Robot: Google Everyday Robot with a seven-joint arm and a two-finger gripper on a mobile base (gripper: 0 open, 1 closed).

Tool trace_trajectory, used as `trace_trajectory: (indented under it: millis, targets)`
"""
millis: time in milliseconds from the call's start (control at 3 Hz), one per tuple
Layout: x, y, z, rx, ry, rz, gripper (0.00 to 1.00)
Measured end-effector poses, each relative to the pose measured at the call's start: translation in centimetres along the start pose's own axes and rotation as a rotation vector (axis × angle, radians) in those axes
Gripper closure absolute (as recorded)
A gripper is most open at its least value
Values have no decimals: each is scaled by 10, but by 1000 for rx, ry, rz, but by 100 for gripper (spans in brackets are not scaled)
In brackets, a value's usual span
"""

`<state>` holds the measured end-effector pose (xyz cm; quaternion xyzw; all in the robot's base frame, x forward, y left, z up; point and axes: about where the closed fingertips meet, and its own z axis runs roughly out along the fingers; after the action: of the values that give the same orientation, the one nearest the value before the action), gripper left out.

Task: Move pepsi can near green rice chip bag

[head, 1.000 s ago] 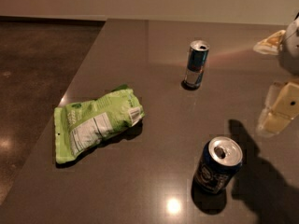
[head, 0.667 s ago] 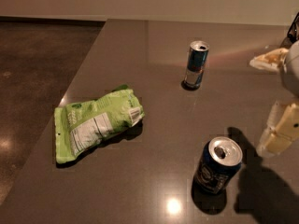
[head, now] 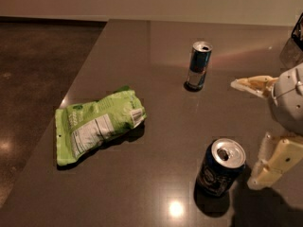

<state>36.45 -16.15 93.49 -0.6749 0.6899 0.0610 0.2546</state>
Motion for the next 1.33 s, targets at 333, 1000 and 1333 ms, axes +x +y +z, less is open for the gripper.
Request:
trace_trajectory:
  millis: [333,1000,1333]
  targets:
    - [-13,19,14,-59,-21,-47,0]
    - [-22,39,33,-147,-39,-71,16]
    - [-25,41,36,-167,-45,-69,47]
